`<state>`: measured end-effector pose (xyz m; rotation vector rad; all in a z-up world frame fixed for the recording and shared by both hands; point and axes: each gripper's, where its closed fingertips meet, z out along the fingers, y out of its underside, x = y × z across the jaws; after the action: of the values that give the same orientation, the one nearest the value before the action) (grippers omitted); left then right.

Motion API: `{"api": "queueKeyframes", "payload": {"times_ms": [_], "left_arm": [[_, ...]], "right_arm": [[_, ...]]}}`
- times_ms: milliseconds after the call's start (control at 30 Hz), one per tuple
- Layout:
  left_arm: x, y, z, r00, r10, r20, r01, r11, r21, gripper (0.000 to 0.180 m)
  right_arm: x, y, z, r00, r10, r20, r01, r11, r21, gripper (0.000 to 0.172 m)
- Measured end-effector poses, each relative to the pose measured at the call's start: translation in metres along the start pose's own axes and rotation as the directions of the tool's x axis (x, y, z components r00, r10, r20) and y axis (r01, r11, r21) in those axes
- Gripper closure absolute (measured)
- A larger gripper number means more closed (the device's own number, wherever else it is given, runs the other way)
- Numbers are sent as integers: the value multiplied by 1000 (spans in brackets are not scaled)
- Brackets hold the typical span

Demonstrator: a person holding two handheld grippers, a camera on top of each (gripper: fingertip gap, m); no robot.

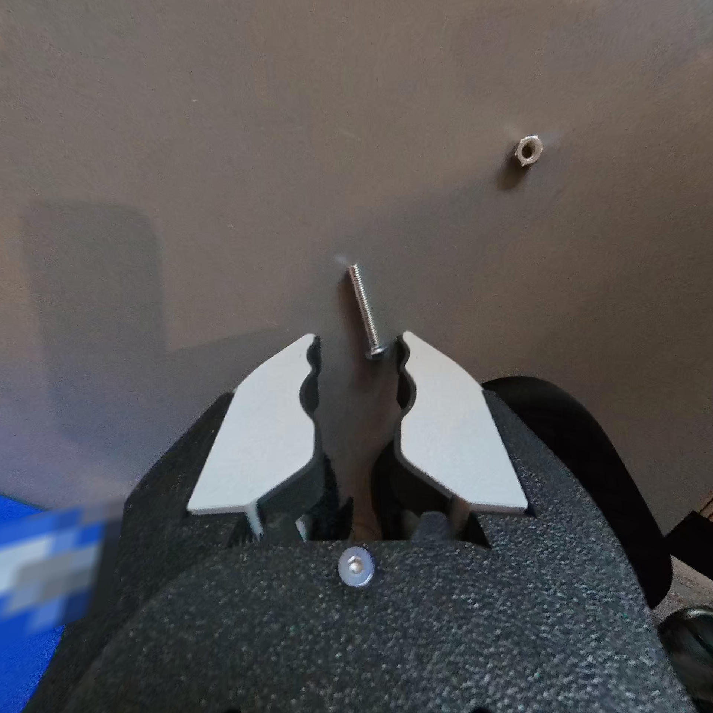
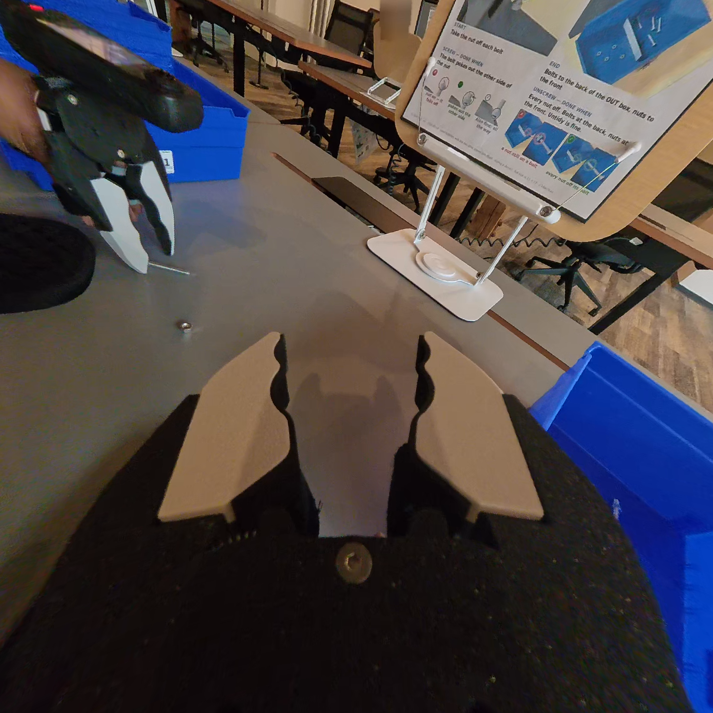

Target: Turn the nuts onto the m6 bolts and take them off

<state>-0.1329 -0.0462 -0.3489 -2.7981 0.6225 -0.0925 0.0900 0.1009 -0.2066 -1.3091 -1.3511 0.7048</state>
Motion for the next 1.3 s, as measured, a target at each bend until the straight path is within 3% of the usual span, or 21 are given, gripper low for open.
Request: {"api": "queueKeyframes", "payload": {"times_ms": [67, 167, 267, 433, 533, 667, 833, 900, 1133, 1300], "left_arm": [[0, 0, 0, 1000, -2, -3, 2, 1000, 5, 147], [6, 1, 0, 1000, 13, -23, -13, 1000, 9, 173], [7, 1, 0, 999, 25, -36, -23, 999, 39, 175], [4, -22, -12, 1000, 21, -15, -16, 962, 274, 175], [10, -55, -37, 998, 63, 10, -59, 852, 520, 175], [32, -94, -75, 993, 122, 2, -78, 621, 780, 176], [61, -122, -99, 975, 220, -24, -58, 357, 932, 176], [69, -128, -102, 965, 256, -50, -25, 284, 958, 176], [80, -131, -106, 945, 307, -110, 71, 133, 988, 176], [86, -131, -99, 940, 321, -116, 70, 150, 986, 176]], "right_arm": [[1, 0, -1, 1000, -2, -4, 2, 1000, 0, 107], [2, -1, -1, 1000, 1, -7, -1, 1000, 2, 107], [0, -1, 1, 1000, 1, 1, -1, 1000, 3, 108], [-7, -2, 7, 999, -9, 36, 9, 1000, -3, 108], [-14, -9, 14, 997, -11, 76, 11, 1000, 12, 109], [-30, -25, 29, 986, -14, 167, 4, 998, 59, 112], [-62, -52, 51, 931, -32, 365, -37, 983, 182, 121], [-74, -61, 58, 894, -17, 448, -95, 970, 225, 125], [-98, -71, 72, 810, -44, 585, -155, 946, 286, 140], [-109, -70, 73, 765, -5, 644, -242, 924, 295, 151]]}}
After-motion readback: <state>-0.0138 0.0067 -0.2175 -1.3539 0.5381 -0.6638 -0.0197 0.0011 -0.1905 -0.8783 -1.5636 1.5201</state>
